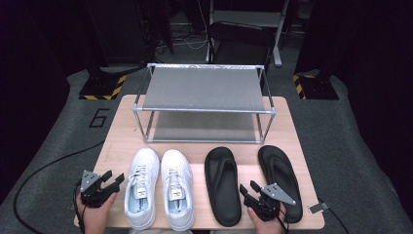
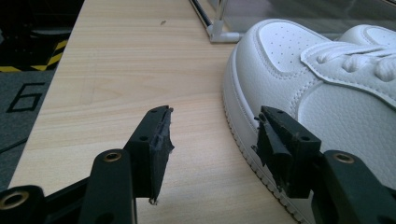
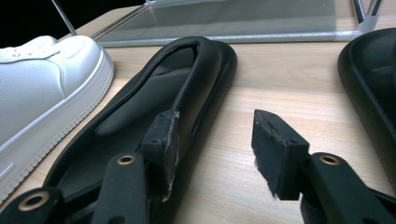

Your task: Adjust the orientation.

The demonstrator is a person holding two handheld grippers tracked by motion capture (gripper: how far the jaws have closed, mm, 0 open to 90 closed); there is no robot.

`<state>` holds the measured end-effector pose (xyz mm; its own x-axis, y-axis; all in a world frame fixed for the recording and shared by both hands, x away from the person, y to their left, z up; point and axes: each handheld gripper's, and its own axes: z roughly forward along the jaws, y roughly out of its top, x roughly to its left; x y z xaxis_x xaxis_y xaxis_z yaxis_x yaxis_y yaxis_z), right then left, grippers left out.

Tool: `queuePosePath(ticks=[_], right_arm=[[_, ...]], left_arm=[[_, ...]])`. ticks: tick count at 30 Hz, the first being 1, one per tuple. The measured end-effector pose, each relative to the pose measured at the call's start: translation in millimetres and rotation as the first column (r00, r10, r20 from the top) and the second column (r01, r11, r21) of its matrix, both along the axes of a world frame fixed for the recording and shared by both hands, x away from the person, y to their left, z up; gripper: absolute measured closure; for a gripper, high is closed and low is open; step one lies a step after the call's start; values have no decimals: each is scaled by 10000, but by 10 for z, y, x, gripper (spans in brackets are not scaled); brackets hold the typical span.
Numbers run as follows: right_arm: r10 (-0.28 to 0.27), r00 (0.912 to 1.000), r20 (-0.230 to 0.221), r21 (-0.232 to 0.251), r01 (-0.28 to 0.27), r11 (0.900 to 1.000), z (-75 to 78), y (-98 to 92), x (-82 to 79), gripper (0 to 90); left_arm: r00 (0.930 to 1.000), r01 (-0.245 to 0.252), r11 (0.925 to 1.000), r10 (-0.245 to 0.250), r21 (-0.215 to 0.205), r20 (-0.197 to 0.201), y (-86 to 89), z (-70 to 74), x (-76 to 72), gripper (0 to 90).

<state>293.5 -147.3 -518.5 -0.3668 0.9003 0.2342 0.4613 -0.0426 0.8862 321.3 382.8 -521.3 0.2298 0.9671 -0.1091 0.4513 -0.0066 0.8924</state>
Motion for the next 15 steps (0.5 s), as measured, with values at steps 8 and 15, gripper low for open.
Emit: queuePosePath(ticks=[8, 15], right_arm=[[248, 9994, -258, 227, -242, 9994, 12, 31, -1, 492], [459, 9975, -536, 310, -443, 9985, 9, 83, 5, 507]], left_arm=[[9999, -123, 9999, 123, -110, -11, 32, 13, -23, 444], [9999, -173, 9998, 173, -139, 7, 55, 16, -72, 449]])
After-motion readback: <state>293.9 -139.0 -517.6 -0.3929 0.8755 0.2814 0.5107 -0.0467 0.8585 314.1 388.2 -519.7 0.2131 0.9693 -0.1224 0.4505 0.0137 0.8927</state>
